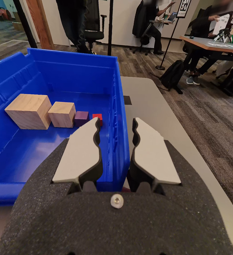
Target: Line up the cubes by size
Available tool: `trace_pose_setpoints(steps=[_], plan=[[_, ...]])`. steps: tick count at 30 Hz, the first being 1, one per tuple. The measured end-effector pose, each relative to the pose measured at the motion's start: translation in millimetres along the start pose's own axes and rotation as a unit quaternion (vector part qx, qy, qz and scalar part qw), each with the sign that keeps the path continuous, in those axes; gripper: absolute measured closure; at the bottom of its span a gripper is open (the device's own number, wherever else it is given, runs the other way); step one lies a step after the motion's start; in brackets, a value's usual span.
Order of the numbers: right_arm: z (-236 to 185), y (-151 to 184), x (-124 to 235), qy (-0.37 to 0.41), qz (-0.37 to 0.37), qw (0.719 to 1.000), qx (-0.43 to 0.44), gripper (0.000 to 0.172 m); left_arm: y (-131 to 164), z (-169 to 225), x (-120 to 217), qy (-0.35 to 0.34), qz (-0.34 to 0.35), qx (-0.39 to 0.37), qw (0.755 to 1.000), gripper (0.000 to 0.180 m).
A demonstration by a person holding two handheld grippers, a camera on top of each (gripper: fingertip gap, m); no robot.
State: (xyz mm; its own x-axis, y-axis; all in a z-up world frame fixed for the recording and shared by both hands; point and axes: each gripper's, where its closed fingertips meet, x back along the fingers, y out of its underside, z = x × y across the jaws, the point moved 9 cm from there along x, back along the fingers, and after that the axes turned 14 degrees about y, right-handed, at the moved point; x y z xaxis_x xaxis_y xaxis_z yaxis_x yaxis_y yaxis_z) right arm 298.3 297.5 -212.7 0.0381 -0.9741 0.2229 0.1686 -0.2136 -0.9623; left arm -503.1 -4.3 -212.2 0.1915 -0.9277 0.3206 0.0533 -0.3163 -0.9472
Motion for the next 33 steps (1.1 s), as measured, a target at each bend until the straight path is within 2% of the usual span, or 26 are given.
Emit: trace_pose_setpoints(steps=[13, 19, 22, 33], plan=[[5.2, -0.6, -16.9, 0.026, -0.018, 0.999, 0.037, 0.142, 2.1, -9.6, -0.5, -0.060, 0.019, -0.041, 0.997, 0.159], [7.8, -0.6, -19.4, 0.002, -0.022, 0.999, 0.032, 0.155, 2.6, -8.6, 0.0, -0.070, 0.018, -0.061, 0.996, 0.164], [8.8, -1.8, -19.8, -0.040, -0.032, 0.999, 0.000, 0.167, 3.0, -9.0, 2.1, -0.059, 0.028, -0.044, 0.997, 0.169], [7.6, -0.1, -16.5, -0.054, -0.029, 0.998, -0.001, 0.169, 5.0, -10.8, 6.8, -0.023, 0.066, -0.001, 0.998, 0.175]])
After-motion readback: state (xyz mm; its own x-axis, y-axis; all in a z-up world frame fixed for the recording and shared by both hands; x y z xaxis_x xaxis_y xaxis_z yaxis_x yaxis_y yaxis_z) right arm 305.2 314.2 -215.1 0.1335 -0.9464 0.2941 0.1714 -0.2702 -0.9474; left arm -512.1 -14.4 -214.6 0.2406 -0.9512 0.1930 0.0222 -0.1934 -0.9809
